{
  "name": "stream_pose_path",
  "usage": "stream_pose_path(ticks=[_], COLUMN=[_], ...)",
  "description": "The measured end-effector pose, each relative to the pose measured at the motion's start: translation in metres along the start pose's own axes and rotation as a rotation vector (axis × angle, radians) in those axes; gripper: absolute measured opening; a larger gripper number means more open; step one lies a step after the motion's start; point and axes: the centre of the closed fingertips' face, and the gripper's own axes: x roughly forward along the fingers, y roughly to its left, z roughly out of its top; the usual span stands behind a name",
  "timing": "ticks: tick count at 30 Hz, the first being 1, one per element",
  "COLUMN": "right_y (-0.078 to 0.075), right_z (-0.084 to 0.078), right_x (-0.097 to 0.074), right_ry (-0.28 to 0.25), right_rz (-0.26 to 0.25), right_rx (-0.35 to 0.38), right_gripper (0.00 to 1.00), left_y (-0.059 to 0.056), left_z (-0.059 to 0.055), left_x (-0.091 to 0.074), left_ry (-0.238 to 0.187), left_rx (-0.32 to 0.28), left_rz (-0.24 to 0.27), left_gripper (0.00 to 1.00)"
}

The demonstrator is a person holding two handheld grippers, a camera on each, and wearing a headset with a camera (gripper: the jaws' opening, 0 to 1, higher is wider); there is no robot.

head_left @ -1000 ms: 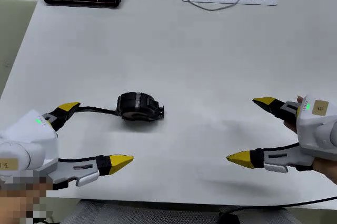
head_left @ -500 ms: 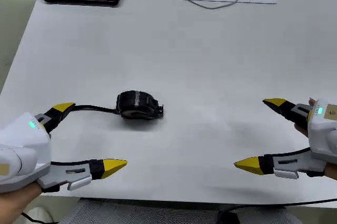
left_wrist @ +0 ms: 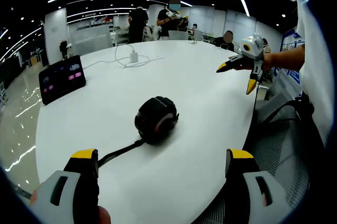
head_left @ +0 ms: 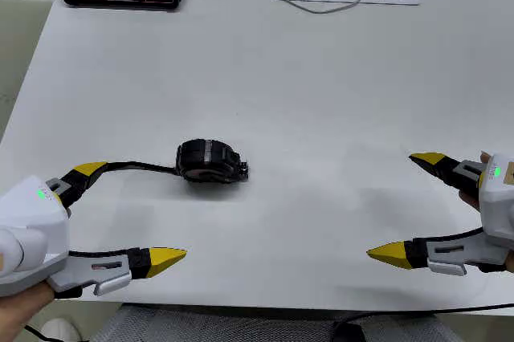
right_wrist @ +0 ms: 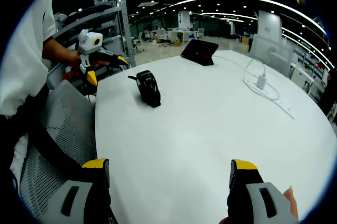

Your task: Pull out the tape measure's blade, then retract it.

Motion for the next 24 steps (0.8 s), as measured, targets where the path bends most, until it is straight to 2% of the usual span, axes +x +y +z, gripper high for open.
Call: stream_pose_path(ticks=[6,24], right_y=[0.005,0.009], right_z=[0.001,0.006], right_x=[0.003,0.011], right_ry=[-0.003,-0.032], right_rz=[0.009,0.016], right_rx=[0.001,0.024], right_gripper=[0.93,0.93], left_y=[-0.001,0.003], left_z=[-0.003,0.003], left_x=[0.001,0.002], left_ry=[0.011,-0.005], left_rx=[0.014,0.047], left_rz=[-0.007,-0.006], left_gripper=[0.99,0.99])
